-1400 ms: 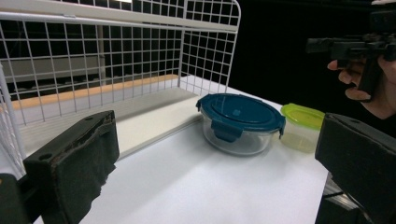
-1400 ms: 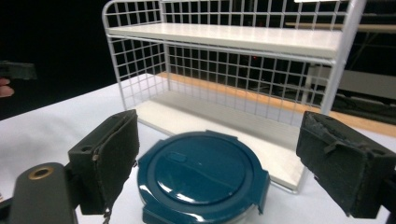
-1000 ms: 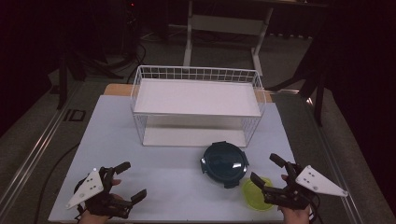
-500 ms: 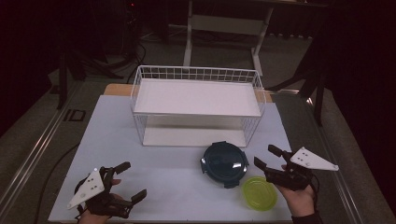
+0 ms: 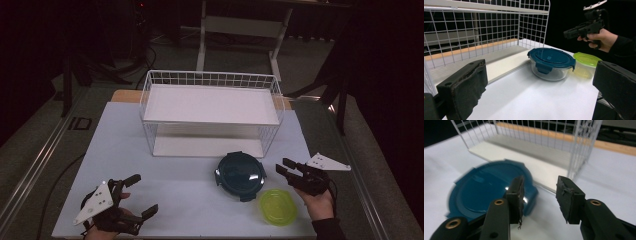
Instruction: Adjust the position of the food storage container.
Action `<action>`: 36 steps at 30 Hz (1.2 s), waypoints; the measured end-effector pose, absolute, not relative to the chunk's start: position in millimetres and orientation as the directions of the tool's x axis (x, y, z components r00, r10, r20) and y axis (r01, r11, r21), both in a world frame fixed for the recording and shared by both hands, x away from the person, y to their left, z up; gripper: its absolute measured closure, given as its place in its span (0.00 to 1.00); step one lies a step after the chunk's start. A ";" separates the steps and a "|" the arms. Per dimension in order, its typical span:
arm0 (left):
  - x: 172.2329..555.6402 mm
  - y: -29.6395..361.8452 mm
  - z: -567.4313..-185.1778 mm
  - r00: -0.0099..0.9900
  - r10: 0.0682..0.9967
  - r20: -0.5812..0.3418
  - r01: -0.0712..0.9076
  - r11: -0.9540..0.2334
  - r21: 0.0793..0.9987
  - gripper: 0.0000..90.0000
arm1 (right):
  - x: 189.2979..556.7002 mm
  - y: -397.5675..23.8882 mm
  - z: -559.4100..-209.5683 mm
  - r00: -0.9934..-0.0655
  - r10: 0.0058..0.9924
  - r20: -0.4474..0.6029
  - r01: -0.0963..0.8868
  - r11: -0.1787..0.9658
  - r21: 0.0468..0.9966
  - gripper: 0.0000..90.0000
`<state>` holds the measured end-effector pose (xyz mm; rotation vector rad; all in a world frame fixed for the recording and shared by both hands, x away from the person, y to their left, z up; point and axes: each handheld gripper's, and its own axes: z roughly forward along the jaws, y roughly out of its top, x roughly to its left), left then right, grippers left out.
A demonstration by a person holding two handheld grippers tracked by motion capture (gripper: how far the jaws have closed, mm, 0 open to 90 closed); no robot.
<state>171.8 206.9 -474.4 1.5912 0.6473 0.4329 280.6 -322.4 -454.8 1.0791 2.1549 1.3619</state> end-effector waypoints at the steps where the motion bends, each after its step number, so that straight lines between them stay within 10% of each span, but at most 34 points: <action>1: 171.8 206.9 -474.4 0.768 0.633 -0.095 0.154 -0.039 0.987 0.00 | 280.6 -322.4 -454.8 -0.638 0.765 0.086 0.407 0.239 0.882 0.65; 16: 172.5 207.0 -475.2 0.766 0.636 -0.099 0.158 -0.037 0.987 0.00 | 301.0 -325.9 -474.7 -0.690 0.710 0.139 0.465 0.289 0.837 0.99; 36: 173.4 206.6 -476.8 0.768 0.633 -0.102 0.164 -0.040 0.986 0.00 | 316.5 -309.0 -495.4 -0.745 0.639 0.192 0.513 0.364 0.777 1.00</action>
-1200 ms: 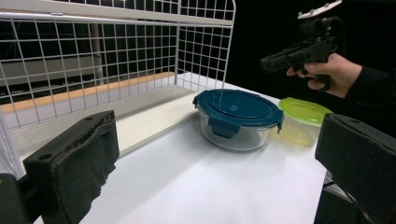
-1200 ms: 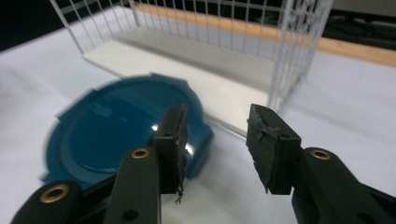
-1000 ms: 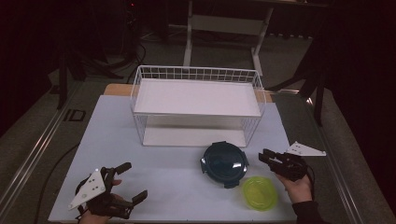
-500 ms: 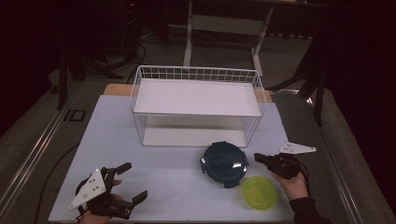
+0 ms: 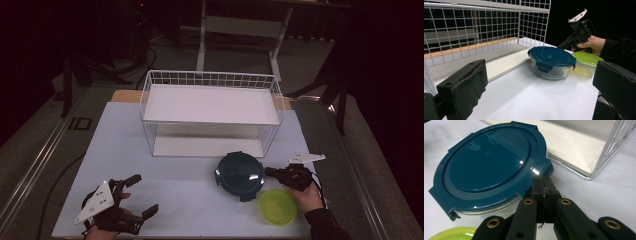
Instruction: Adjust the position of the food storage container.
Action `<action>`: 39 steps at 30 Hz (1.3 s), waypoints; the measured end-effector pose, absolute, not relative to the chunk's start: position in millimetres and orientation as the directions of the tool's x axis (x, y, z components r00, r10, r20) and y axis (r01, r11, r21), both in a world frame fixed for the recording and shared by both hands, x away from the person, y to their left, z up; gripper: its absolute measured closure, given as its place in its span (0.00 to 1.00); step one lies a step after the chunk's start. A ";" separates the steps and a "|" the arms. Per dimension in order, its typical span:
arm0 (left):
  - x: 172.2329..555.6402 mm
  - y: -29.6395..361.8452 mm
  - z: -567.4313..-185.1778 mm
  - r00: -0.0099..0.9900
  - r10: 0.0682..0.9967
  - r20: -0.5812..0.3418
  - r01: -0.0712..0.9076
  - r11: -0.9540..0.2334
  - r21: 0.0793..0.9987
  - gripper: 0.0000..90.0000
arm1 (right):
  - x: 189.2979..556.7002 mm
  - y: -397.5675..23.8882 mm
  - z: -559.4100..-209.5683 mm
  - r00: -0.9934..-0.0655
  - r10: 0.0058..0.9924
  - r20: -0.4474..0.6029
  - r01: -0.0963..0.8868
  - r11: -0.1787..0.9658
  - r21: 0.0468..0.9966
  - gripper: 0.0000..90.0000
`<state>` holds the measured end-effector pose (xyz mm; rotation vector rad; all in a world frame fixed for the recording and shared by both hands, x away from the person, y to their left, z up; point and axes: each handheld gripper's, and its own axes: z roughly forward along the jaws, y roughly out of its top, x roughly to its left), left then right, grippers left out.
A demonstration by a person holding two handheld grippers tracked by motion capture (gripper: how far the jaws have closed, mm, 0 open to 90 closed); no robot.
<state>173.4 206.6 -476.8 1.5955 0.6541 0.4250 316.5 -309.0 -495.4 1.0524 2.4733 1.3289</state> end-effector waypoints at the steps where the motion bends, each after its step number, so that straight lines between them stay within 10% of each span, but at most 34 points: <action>1: 173.3 206.6 -476.8 0.768 0.633 -0.101 0.163 -0.040 0.986 0.00 | 316.6 -309.0 -495.3 -0.745 0.639 0.193 0.513 0.364 0.777 1.00; 39: 172.9 206.4 -477.5 0.770 0.630 -0.100 0.164 -0.044 0.985 0.00 | 337.8 -263.3 -475.0 -0.840 0.530 0.119 0.445 0.545 0.711 1.00</action>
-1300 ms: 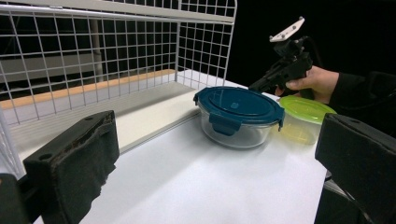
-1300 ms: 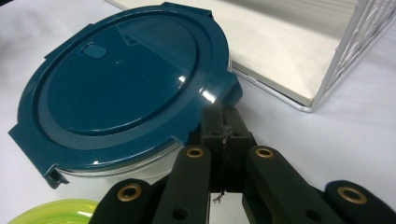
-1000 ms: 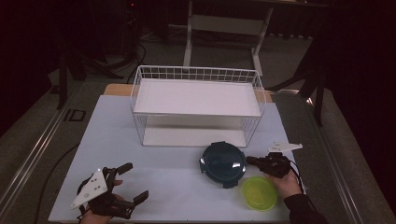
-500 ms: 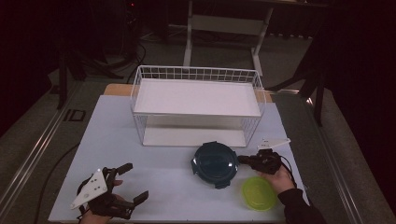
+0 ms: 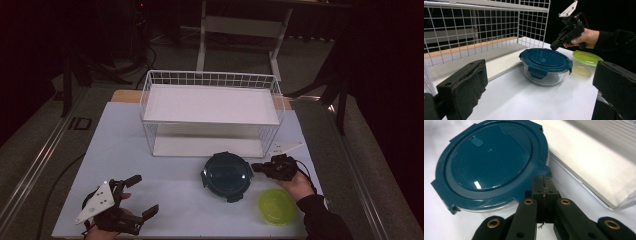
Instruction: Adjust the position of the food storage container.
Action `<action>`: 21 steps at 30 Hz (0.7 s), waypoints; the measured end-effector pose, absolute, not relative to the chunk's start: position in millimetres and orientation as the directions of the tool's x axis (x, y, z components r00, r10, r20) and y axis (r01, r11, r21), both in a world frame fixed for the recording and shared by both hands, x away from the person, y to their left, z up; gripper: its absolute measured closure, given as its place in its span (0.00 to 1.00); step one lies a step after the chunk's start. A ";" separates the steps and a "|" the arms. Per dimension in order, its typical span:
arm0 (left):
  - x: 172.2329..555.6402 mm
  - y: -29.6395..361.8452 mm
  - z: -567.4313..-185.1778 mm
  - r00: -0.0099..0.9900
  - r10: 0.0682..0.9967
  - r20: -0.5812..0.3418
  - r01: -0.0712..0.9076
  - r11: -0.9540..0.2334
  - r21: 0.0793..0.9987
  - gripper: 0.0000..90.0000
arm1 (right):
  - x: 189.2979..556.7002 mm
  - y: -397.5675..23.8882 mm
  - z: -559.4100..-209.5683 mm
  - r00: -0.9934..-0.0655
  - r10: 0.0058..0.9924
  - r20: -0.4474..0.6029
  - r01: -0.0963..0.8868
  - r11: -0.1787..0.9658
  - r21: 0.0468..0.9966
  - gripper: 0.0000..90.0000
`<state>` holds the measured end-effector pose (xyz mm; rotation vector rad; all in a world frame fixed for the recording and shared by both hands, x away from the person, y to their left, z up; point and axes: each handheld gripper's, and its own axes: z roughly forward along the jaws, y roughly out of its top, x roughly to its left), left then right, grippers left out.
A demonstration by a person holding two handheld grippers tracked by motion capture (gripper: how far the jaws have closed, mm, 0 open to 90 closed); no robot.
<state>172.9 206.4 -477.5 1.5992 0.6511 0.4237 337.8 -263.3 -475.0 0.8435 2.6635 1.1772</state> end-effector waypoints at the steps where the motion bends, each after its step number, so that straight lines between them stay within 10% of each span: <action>1: 172.7 206.5 -477.4 0.770 0.630 -0.099 0.163 -0.045 0.986 0.00 | 338.9 -264.2 -475.4 -0.841 0.528 0.120 0.446 0.550 0.706 1.00; 21: 174.0 204.3 -478.9 0.772 0.628 -0.101 0.170 -0.050 0.984 0.00 | 340.0 -238.8 -480.7 -0.882 0.453 0.131 0.419 0.625 0.659 1.00</action>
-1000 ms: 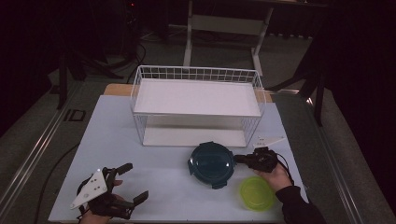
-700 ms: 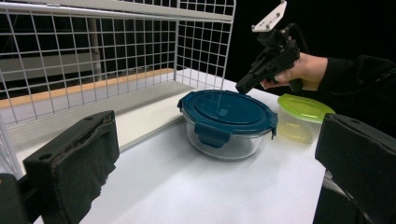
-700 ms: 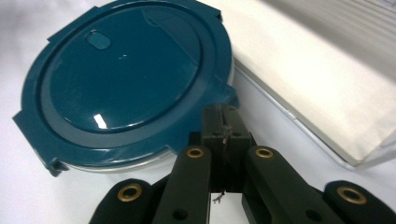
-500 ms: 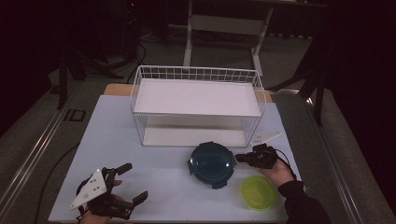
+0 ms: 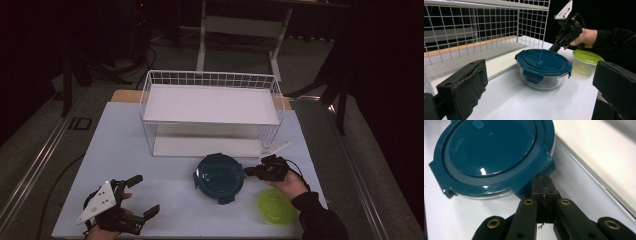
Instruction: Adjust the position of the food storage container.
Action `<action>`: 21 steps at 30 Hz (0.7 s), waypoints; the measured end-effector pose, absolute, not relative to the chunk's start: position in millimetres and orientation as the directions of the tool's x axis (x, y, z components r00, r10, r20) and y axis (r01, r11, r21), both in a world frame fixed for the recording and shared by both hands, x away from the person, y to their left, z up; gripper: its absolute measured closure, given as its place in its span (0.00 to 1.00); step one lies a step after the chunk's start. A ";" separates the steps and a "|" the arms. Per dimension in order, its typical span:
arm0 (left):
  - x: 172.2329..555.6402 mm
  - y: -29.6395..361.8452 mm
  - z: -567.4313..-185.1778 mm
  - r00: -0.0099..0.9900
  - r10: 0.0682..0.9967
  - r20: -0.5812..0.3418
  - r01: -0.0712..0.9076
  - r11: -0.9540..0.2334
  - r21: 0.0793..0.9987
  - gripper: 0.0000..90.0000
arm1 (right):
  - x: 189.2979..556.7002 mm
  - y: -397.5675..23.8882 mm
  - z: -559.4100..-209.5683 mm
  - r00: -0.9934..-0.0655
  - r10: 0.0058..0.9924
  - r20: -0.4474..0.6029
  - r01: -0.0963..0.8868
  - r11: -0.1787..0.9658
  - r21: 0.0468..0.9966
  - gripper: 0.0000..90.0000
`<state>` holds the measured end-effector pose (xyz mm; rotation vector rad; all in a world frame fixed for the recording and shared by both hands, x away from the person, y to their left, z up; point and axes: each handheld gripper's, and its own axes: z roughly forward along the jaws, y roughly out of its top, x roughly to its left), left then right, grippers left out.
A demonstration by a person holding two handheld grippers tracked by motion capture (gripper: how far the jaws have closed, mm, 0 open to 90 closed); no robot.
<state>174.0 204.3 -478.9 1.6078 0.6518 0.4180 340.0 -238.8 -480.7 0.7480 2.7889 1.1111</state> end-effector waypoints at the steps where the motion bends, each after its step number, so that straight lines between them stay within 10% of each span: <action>1: 173.9 204.4 -478.8 0.772 0.627 -0.101 0.170 -0.051 0.984 0.00 | 339.7 -235.5 -480.3 -0.887 0.444 0.129 0.412 0.633 0.655 1.00; 21: 174.7 204.5 -479.4 0.773 0.626 -0.103 0.172 -0.051 0.984 0.00 | 331.5 -180.2 -475.7 -0.938 0.321 0.128 0.327 0.708 0.626 1.00</action>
